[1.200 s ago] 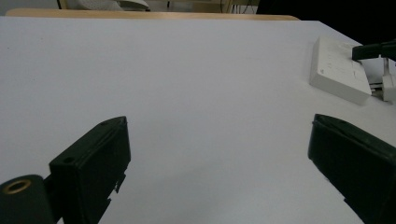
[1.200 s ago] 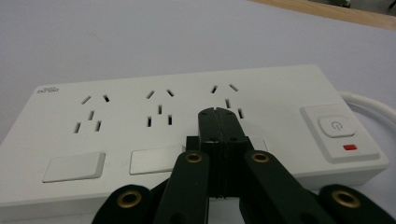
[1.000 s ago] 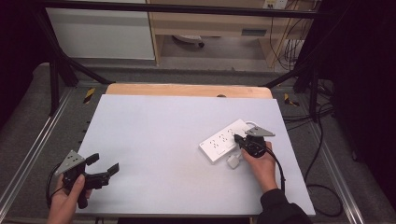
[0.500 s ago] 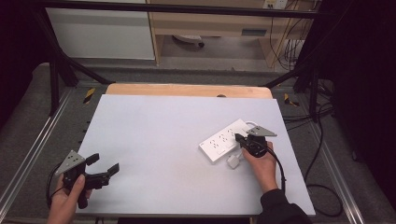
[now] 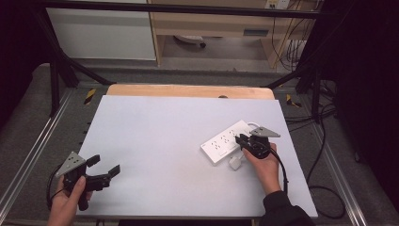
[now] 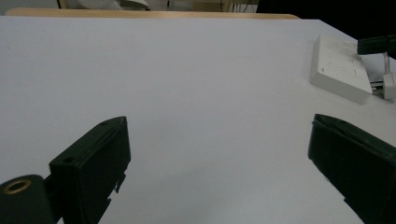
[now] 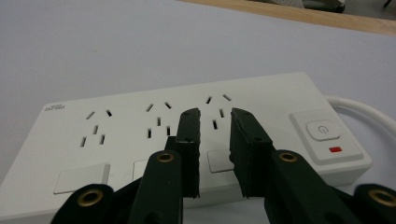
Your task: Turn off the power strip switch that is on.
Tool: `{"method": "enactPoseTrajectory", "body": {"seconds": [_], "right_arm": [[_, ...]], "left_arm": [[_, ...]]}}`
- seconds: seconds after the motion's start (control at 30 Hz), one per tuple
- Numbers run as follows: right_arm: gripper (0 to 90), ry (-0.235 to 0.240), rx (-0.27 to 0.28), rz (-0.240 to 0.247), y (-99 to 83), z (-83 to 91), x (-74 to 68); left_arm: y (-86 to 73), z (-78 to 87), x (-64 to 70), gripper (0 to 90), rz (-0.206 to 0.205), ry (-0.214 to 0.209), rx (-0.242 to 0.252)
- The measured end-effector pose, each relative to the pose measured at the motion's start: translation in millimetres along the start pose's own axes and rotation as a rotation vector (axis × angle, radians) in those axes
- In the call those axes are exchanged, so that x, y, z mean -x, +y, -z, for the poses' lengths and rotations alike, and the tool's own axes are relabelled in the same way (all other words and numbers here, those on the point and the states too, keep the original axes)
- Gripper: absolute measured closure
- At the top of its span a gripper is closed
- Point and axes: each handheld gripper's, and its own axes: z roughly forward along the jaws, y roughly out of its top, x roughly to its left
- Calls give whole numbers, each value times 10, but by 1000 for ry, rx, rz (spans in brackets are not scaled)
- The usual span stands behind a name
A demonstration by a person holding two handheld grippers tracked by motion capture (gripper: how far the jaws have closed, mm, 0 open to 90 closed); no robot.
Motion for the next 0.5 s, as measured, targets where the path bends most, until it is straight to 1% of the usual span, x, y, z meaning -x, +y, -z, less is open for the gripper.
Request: {"method": "enactPoseTrajectory", "body": {"seconds": [0.13,0.17,0.23,0.3,0.37,0.4,0.47,0.5], "right_arm": [[665,-5,13,-6,17,23,9],[665,-5,13,-6,17,23,9],[629,-6,6,-7,15,24,17],[569,-8,5,-16,21,29,21],[477,-11,8,-32,32,36,27],[477,-11,8,-32,32,36,27],[397,-9,12,-42,47,39,37],[319,-9,5,-55,65,40,40]], "left_arm": [[0,-1,-2,57,2,2,1],[-1,-2,-1,57,1,2,1],[0,-2,1,57,-1,1,0],[-1,0,1,57,0,1,0],[-1,1,-2,57,0,3,0],[-1,1,-2,57,0,3,0],[-1,1,-1,57,-1,1,-1],[-1,1,-1,57,-1,2,-1]]}}
